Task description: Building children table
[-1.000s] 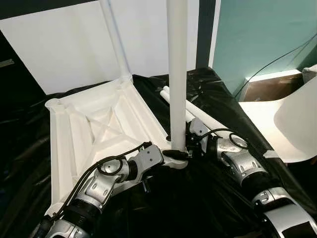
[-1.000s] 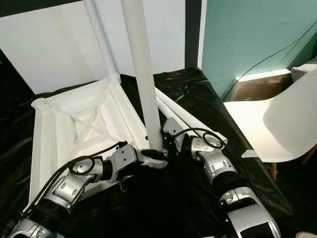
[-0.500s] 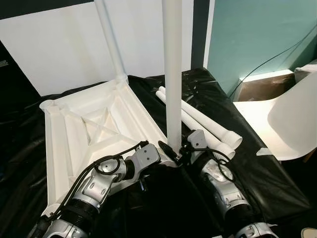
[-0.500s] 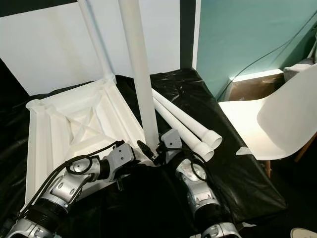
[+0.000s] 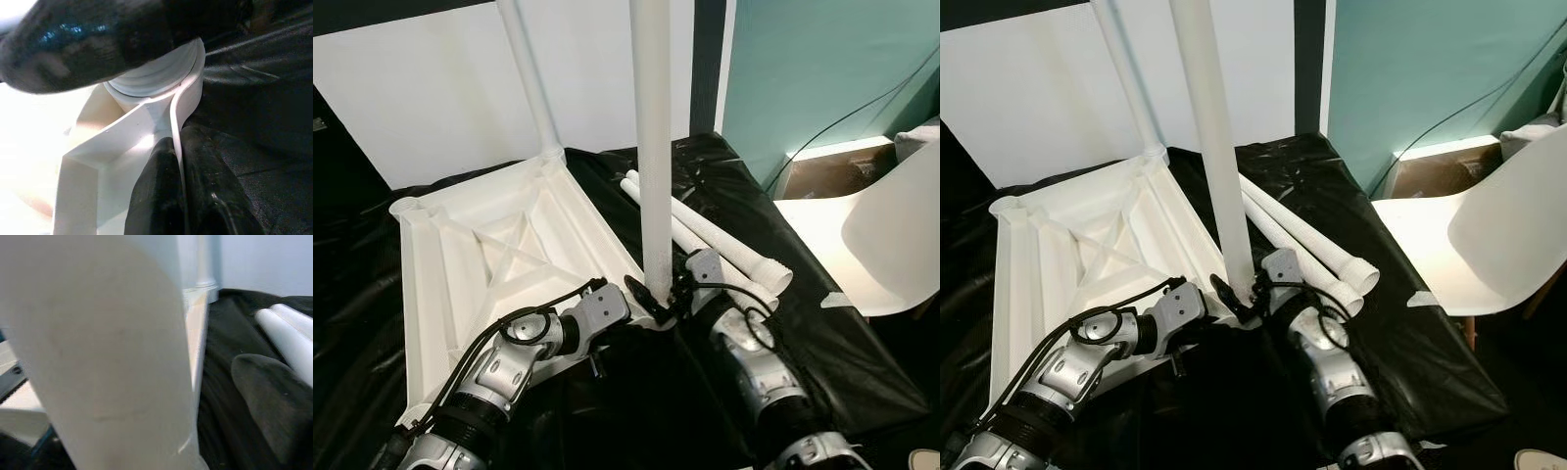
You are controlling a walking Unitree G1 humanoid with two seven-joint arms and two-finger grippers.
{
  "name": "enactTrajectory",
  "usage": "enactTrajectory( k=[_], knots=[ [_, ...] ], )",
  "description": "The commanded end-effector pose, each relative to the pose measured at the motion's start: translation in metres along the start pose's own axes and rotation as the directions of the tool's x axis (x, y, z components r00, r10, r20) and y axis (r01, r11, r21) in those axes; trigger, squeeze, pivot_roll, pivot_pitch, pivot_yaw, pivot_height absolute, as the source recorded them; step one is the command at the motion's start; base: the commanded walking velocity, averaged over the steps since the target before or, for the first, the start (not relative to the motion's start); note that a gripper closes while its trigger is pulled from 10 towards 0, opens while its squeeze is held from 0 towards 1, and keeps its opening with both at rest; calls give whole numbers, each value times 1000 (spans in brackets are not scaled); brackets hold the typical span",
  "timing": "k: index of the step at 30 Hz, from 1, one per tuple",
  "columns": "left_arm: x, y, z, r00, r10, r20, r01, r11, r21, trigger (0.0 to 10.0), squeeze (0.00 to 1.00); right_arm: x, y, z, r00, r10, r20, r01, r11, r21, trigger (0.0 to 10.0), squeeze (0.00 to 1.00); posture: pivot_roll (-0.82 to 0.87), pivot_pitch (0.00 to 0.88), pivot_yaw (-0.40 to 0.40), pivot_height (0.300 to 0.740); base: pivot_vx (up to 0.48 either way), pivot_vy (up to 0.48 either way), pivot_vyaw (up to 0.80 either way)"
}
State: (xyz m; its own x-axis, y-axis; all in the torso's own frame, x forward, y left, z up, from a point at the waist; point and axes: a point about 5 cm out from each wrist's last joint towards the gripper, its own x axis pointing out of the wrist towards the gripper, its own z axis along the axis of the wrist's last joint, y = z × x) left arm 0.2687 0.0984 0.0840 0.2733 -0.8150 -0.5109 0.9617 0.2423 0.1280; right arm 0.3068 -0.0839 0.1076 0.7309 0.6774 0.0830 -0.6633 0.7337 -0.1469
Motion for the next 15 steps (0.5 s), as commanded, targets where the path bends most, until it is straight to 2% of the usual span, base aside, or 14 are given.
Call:
enactTrajectory(
  k=[1,3,5,6,7,8,9,10,11,12,14,15],
  knots=[
    [18,-41,-42,977,-186,-101,168,973,-161,10000,0,5,-12,13,995,97,21,-97,995,-14,10000,0,97,0,30,740,0,0,0],
    [18,-41,-42,977,-186,-101,168,973,-161,10000,0,5,-12,13,995,97,21,-97,995,-14,10000,0,97,0,30,740,0,0,0],
    [18,-41,-41,978,-185,-100,168,973,-160,10000,0,5,-20,18,978,209,-3,-209,977,-42,10000,0,97,0,28,740,0,0,0],
    [18,-41,-41,978,-185,-100,168,973,-160,10000,0,5,-20,18,978,209,-3,-209,977,-42,10000,0,97,0,28,740,0,0,0],
    [18,-40,-41,978,-184,-99,167,973,-159,10000,0,3,-24,19,959,279,-38,-281,959,-49,10000,0,100,0,24,740,0,0,0],
    [18,-40,-41,978,-184,-99,167,973,-159,10000,0,3,-24,19,959,279,-38,-281,959,-49,10000,0,100,0,24,740,0,0,0],
    [18,-40,-41,978,-183,-98,165,973,-161,10000,0,1,-28,18,934,346,-83,-350,936,-38,10000,0,101,0,22,740,0,0,0],
    [18,-40,-42,979,-180,-98,163,973,-162,10000,0,-1,-31,17,907,402,-129,-408,912,-27,2824,0,103,0,20,740,0,0,0],
    [18,-40,-42,979,-180,-98,163,973,-162,10000,0,-1,-31,17,907,402,-129,-408,912,-27,2824,0,103,0,20,740,0,0,0],
    [18,-39,-42,979,-178,-97,160,973,-164,10000,0,-3,-32,16,880,446,-163,-453,891,-12,0,0,103,0,20,740,0,0,0],
    [18,-39,-42,980,-173,-98,155,974,-165,10000,0,-7,-34,16,844,495,-208,-507,862,-4,0,0,104,0,17,740,0,0,0],
    [18,-39,-42,980,-173,-98,155,974,-165,10000,0,-7,-34,16,844,495,-208,-507,862,-4,0,0,104,0,17,740,0,0,0]
  ],
)
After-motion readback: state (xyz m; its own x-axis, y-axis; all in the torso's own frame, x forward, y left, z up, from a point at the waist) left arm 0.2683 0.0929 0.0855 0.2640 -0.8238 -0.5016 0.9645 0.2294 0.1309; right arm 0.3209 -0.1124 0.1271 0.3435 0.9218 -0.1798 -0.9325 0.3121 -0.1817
